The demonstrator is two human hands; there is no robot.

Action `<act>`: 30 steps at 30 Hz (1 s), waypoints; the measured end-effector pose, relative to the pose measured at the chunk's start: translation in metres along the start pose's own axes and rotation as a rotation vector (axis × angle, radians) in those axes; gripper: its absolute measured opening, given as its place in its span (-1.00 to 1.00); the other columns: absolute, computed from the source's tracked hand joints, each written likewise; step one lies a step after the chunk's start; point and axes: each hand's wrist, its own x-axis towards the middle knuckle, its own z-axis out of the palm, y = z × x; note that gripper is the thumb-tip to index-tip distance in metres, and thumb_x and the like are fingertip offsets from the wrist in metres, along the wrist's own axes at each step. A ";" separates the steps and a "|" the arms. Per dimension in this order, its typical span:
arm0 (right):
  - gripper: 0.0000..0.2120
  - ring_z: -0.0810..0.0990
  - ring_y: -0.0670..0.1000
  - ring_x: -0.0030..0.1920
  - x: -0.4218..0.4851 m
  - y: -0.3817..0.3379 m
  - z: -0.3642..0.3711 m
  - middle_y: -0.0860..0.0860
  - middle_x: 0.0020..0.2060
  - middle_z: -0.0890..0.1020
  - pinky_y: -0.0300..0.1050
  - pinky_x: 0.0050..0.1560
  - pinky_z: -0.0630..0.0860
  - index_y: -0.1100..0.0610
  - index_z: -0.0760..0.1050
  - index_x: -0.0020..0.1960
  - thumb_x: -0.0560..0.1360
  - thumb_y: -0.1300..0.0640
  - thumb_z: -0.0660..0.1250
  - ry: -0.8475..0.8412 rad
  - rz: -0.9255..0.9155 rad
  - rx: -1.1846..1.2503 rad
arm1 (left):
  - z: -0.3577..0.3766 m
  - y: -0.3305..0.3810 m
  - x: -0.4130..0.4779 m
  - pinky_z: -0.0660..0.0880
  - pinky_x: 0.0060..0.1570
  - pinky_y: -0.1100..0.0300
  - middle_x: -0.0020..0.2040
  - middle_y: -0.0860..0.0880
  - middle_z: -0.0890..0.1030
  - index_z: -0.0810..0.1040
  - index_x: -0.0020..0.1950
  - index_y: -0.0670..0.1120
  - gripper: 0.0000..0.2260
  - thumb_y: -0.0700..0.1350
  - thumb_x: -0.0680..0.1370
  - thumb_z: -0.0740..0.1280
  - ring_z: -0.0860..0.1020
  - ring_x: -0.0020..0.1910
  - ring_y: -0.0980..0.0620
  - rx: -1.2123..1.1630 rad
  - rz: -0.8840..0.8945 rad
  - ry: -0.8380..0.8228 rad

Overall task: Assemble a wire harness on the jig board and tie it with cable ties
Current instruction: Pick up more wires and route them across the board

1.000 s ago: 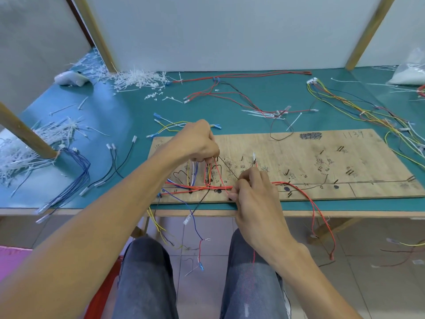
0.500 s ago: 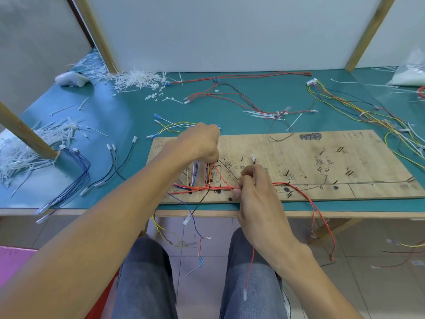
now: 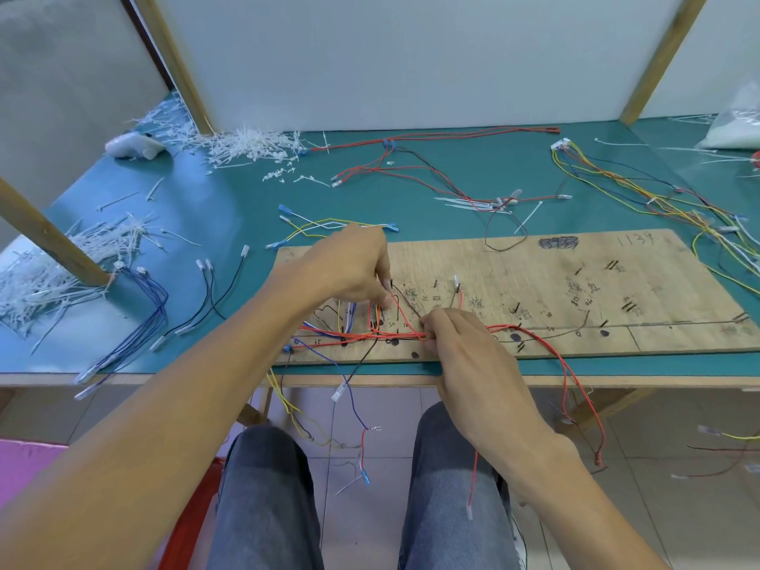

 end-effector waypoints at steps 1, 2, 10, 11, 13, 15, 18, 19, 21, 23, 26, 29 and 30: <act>-0.65 0.46 0.10 0.13 0.000 0.000 0.000 -0.01 0.06 0.53 -0.11 -0.09 0.28 0.09 0.41 0.08 0.41 0.43 0.30 0.000 -0.010 -0.012 | -0.001 -0.001 -0.002 0.48 -0.19 0.13 -0.59 0.21 0.45 0.78 -0.03 0.09 -0.80 0.12 0.41 0.62 0.45 -0.35 0.12 0.004 0.002 -0.003; -0.63 0.46 0.11 0.15 -0.001 0.001 0.001 -0.01 0.07 0.53 -0.11 -0.05 0.34 0.10 0.41 0.09 0.39 0.44 0.29 -0.005 -0.017 -0.013 | -0.002 0.000 -0.004 0.47 -0.18 0.12 -0.54 0.20 0.45 0.77 0.02 0.12 -0.79 0.14 0.43 0.60 0.47 -0.29 0.10 0.031 0.010 -0.003; -0.55 0.25 0.26 0.55 -0.005 -0.004 0.007 0.13 0.38 0.50 0.11 0.48 0.39 0.24 0.51 0.20 0.36 0.53 0.28 0.047 -0.022 0.009 | 0.004 0.013 -0.029 0.18 -0.45 0.16 -0.01 0.02 0.50 0.63 0.10 0.00 -0.84 -0.15 0.57 0.31 0.57 0.02 -0.07 0.581 0.141 0.036; -0.60 0.32 0.28 0.46 -0.006 -0.007 0.008 0.15 0.41 0.46 0.14 0.39 0.45 0.22 0.52 0.13 0.36 0.52 0.32 0.077 -0.005 -0.005 | 0.004 0.016 -0.034 0.17 -0.44 0.16 -0.04 0.02 0.43 0.62 0.10 -0.02 -0.85 -0.16 0.57 0.31 0.52 0.03 -0.05 0.602 0.147 0.075; -0.72 0.42 0.24 0.20 -0.008 -0.011 0.009 0.17 0.28 0.49 0.14 0.16 0.49 0.20 0.51 0.04 0.42 0.48 0.34 0.135 0.023 -0.010 | 0.008 0.020 -0.042 0.34 -0.29 0.10 0.01 -0.04 0.39 0.62 0.06 -0.04 -0.86 -0.16 0.54 0.34 0.41 0.11 -0.06 0.631 0.200 0.195; -0.77 0.41 0.18 0.01 -0.010 -0.010 0.010 0.16 0.03 0.52 0.09 -0.01 0.44 0.21 0.50 0.01 0.45 0.48 0.30 0.143 0.011 -0.005 | 0.019 0.027 -0.049 0.44 -0.03 0.02 0.12 -0.06 0.44 0.64 0.05 -0.03 -0.85 -0.10 0.51 0.34 0.36 0.21 -0.10 0.614 0.323 0.295; -0.76 0.43 0.14 -0.05 -0.014 -0.005 0.009 0.08 -0.07 0.51 0.00 -0.13 0.38 0.16 0.43 0.07 0.50 0.44 0.29 0.063 0.037 0.012 | 0.040 0.038 -0.059 0.43 0.14 0.01 0.21 0.07 0.55 0.62 0.19 0.04 -0.76 -0.05 0.55 0.30 0.41 0.27 -0.03 0.475 0.459 0.250; -0.81 0.48 0.15 -0.03 -0.015 -0.001 0.008 0.06 -0.05 0.52 0.03 -0.12 0.42 0.13 0.39 0.12 0.58 0.35 0.26 0.030 0.063 -0.001 | 0.046 0.041 -0.062 0.43 0.18 0.03 0.21 0.09 0.58 0.61 0.23 0.04 -0.76 -0.05 0.58 0.28 0.44 0.27 -0.01 0.422 0.456 0.232; -0.95 0.56 0.21 -0.06 -0.018 0.008 0.005 0.05 -0.10 0.58 0.16 -0.09 0.48 0.08 0.37 0.15 0.69 0.18 0.19 0.022 0.095 0.039 | 0.056 0.041 -0.069 0.43 0.26 0.05 0.23 0.08 0.60 0.57 0.28 0.01 -0.75 -0.06 0.64 0.22 0.46 0.28 0.00 0.325 0.424 0.222; -0.98 0.59 0.22 -0.13 -0.021 0.019 0.000 0.04 -0.21 0.62 0.17 -0.11 0.48 0.05 0.42 0.11 0.70 0.11 0.23 0.060 0.094 0.145 | 0.064 0.039 -0.077 0.42 0.34 0.06 0.32 0.04 0.58 0.52 0.38 -0.03 -0.68 -0.12 0.63 0.23 0.45 0.35 -0.01 0.251 0.401 0.214; -0.95 0.59 0.11 -0.19 -0.027 0.039 -0.010 -0.07 -0.28 0.63 0.09 -0.13 0.49 0.01 0.54 0.02 0.66 0.06 0.34 0.106 0.131 0.186 | 0.076 0.037 -0.089 0.34 0.49 0.04 0.52 -0.04 0.43 0.38 0.56 -0.06 -0.46 -0.19 0.56 0.29 0.35 0.50 -0.05 0.243 0.424 0.212; -0.92 0.60 0.03 -0.19 -0.029 0.062 -0.024 -0.10 -0.24 0.65 0.03 -0.11 0.53 0.00 0.65 -0.03 0.62 0.07 0.40 0.082 0.155 0.153 | 0.085 0.037 -0.092 0.24 0.56 0.02 0.64 -0.05 0.28 0.24 0.65 -0.07 -0.39 -0.18 0.58 0.25 0.23 0.59 -0.05 0.259 0.404 0.200; -0.92 0.60 0.03 -0.17 -0.029 0.070 -0.030 -0.09 -0.21 0.66 0.02 -0.09 0.53 0.01 0.68 -0.03 0.61 0.10 0.42 0.071 0.148 0.132 | 0.087 0.038 -0.093 0.23 0.57 0.02 0.64 -0.04 0.27 0.20 0.67 -0.07 -0.38 -0.18 0.59 0.24 0.22 0.60 -0.05 0.259 0.391 0.206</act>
